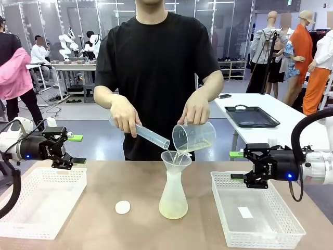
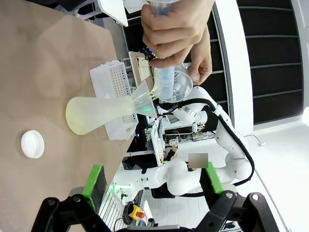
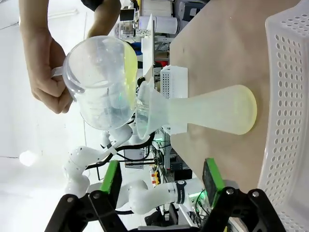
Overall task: Prepare the solutions needed for the experiment.
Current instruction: Once the solution is in the Big flask , pick up the Plastic Funnel and place it back into the right Organizing basket.
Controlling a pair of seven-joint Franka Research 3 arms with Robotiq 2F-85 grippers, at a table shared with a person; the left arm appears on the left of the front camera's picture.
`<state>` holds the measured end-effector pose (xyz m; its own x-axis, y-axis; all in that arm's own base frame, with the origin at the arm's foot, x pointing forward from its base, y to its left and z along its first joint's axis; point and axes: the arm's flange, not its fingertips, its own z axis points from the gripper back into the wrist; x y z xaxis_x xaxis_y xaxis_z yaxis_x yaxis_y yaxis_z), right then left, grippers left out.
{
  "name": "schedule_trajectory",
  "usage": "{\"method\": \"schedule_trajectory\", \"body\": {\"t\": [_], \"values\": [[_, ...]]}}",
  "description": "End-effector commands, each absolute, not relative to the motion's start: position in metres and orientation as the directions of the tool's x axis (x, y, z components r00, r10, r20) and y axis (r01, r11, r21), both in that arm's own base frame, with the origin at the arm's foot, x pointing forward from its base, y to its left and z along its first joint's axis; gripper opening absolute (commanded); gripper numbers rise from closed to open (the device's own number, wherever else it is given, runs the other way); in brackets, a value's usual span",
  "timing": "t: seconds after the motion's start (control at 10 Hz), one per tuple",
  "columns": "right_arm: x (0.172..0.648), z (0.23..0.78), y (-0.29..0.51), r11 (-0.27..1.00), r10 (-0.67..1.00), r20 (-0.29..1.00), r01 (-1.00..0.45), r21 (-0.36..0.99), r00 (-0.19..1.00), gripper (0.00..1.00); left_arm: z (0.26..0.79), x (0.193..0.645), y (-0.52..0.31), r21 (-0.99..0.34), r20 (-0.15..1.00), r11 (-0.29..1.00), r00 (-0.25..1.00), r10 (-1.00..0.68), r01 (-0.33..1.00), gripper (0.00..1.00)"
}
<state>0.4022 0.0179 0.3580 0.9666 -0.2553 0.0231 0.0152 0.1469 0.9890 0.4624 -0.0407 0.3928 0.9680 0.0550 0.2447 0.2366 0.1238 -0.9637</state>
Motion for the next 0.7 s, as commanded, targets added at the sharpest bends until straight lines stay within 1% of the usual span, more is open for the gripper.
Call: {"method": "schedule_trajectory", "body": {"t": [0.0, 0.1, 0.2, 0.6], "values": [[0.4105, 0.3590, 0.0212, 0.133, -0.248, 0.024, 0.009, 0.991, 0.968, 0.85, 0.3928, 0.4625, -0.0406, -0.961, 0.254, 0.124, 0.966, 0.055, 0.246, 1.00], [0.4132, 0.3601, 0.0253, 0.171, -0.195, 0.048, -0.014, 0.985, 0.980, 0.85, 0.3928, 0.4625, -0.0406, -0.961, 0.254, 0.124, 0.966, 0.055, 0.246, 1.00], [0.4034, 0.3577, 0.0199, 0.147, -0.250, 0.022, 0.015, 0.989, 0.968, 0.85, 0.3928, 0.4625, -0.0406, -0.961, 0.254, 0.124, 0.966, 0.055, 0.246, 1.00], [0.4034, 0.3577, 0.0199, 0.147, -0.250, 0.022, 0.015, 0.989, 0.968, 0.85, 0.3928, 0.4625, -0.0406, -0.961, 0.254, 0.124, 0.966, 0.055, 0.246, 1.00]]}}
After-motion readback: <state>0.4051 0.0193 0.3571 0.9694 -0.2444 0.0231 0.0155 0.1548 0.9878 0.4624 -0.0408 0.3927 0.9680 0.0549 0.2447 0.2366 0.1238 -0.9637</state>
